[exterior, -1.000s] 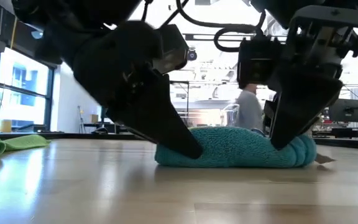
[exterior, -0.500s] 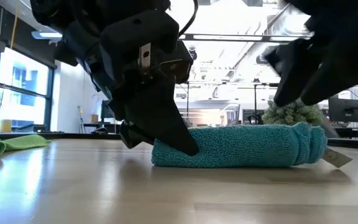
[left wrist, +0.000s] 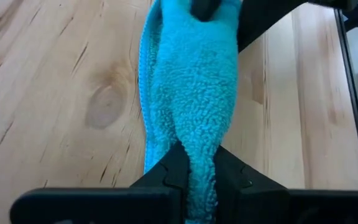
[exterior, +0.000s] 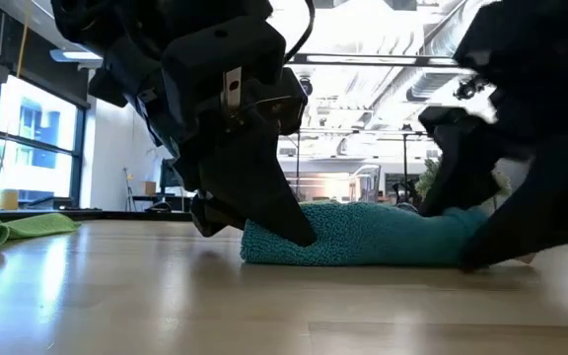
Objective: Roll microfiber towels into tight, uniform cylinder then place into a basket
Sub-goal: Roll the blue microfiber cloth
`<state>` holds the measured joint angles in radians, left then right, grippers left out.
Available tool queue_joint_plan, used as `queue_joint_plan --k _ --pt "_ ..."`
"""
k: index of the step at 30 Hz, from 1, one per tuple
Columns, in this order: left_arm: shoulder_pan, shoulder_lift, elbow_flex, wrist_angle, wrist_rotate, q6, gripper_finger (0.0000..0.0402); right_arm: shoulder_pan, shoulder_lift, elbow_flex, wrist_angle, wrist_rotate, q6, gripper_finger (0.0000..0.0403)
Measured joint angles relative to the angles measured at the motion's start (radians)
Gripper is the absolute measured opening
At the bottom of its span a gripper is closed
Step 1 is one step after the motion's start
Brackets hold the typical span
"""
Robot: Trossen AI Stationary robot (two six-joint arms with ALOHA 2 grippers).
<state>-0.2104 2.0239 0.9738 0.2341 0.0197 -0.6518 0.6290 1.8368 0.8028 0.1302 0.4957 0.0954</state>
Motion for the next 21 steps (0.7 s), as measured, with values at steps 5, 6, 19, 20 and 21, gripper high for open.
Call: queue_joint_plan --k 5,6,19,20,21 --pt "-0.007 0.0 -0.004 0.016 0.016 0.005 0.003 -0.027 0.021 0.003 0.007 -0.012 0.087 0.0213" --pt "-0.008 0.0 -0.004 0.016 0.016 0.005 0.003 -0.032 0.023 0.003 0.005 -0.02 0.121 0.0213" --pt "-0.01 -0.072 -0.007 -0.073 0.011 0.157 0.0102 -0.049 0.024 0.007 -0.097 -0.086 0.525 0.0056" --pt "-0.01 -0.091 -0.008 -0.104 0.003 0.181 0.011 -0.053 0.023 0.007 -0.098 -0.092 0.546 0.0041" --pt "-0.01 -0.108 -0.01 -0.137 -0.009 0.209 0.0116 -0.058 0.022 0.007 -0.099 -0.104 0.567 0.0028"
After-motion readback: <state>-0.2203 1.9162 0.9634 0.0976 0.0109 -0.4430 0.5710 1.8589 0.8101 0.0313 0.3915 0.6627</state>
